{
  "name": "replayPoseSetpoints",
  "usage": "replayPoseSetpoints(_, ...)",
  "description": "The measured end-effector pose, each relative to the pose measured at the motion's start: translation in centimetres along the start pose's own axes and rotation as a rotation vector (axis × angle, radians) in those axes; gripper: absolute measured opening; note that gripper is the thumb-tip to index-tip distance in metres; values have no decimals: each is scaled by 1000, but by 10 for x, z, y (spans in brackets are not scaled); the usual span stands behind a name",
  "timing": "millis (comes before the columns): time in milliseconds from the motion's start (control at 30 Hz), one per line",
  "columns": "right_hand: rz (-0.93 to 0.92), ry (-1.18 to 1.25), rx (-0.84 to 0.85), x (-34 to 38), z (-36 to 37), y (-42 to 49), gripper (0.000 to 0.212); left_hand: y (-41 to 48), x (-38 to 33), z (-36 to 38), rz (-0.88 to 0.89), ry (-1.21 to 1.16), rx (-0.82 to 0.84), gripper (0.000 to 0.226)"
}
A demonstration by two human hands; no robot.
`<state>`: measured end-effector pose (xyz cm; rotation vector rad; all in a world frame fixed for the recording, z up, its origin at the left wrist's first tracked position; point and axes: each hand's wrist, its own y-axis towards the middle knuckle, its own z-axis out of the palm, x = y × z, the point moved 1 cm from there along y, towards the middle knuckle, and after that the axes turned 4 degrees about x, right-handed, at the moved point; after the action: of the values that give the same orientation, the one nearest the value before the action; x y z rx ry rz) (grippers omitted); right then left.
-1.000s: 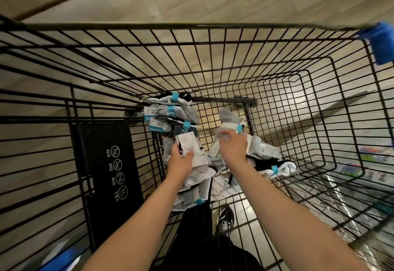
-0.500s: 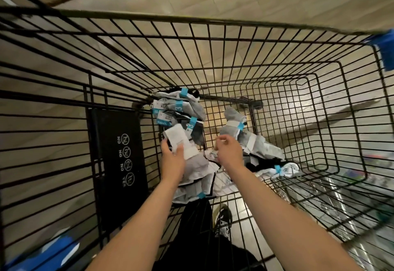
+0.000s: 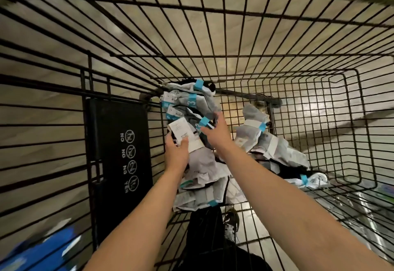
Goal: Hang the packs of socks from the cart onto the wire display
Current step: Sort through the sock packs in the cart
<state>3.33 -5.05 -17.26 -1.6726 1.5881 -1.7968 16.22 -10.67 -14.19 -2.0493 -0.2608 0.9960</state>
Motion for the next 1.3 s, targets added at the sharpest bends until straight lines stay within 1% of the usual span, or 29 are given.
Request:
replayPoseSetpoints(67, -23, -36, -94, 12, -3, -13, 47, 5, 2, 0, -8, -11, 4, 52)
replayPoseSetpoints(100, -36, -38, -152, 13, -8, -18, 40, 4, 3, 0, -8, -28, 7, 50)
replayPoseSetpoints(167, -6, -13, -283, 7, -23, -26, 38, -1, 1, -1, -14, -69, 19, 48)
replayPoseSetpoints(233, 60, -1, -356, 0, -36, -32, 40, -7, 1, -1, -23, -89, 45, 47)
replayPoseSetpoints(333, 167, -151, -322, -2, -46, -35, 50, -12, -1, -1, -30, -51, 53, 48)
replayPoseSetpoints(367, 172, -188, -317, 1, -46, -34, 55, -12, -2, -1, -27, -44, 53, 49)
replayPoseSetpoints(400, 143, -198, -325, 5, -45, -33, 59, -11, -3, -1, -21, -39, 56, 49)
replayPoseSetpoints(500, -52, -157, -325, 28, -36, -24, 61, -6, -7, -3, -5, -39, 54, 47)
replayPoseSetpoints(533, -80, -224, -303, 36, -33, -20, 63, -4, -9, -4, -3, -32, 49, 47)
replayPoseSetpoints(600, -68, -412, -200, 46, -25, -10, 71, 3, -10, -6, 0, -35, 49, 48)
replayPoseSetpoints(667, -68, -459, -83, 53, -19, -5, 80, 9, -10, -7, 0, -43, 58, 47)
replayPoseSetpoints(733, -82, -478, -41, 53, -14, 0, 85, 13, -11, -6, -7, -45, 70, 49)
replayPoseSetpoints(767, -76, -496, -36, 52, -14, 2, 83, 14, -11, -6, -8, -45, 75, 50)
replayPoseSetpoints(800, -64, -513, -28, 51, -13, 3, 77, 14, -12, -5, -8, -41, 81, 51)
replayPoseSetpoints(900, -52, -600, 21, 43, -11, 4, 44, 15, -12, -4, -19, -42, 84, 52)
replayPoseSetpoints(933, -54, -608, 16, 40, -11, 2, 39, 14, -13, -4, -25, -44, 83, 51)
replayPoseSetpoints(1000, -36, -560, -54, 37, -14, -4, 37, 10, -11, -5, -32, -45, 75, 50)
replayPoseSetpoints(1100, -12, -471, -285, 35, -29, -19, 38, 4, -9, -12, -36, -60, 78, 48)
replayPoseSetpoints(1133, -25, -444, -323, 32, -37, -27, 39, 0, -11, -14, -29, -57, 89, 47)
replayPoseSetpoints(1200, -104, -338, -308, 26, -47, -38, 37, -2, -16, -19, 24, -10, 112, 47)
replayPoseSetpoints(1267, -162, -311, -283, 19, -56, -55, 30, -13, -26, -23, 75, 58, 156, 53)
replayPoseSetpoints(1300, -161, -304, -282, 15, -61, -64, 26, -19, -31, -24, 101, 98, 181, 55)
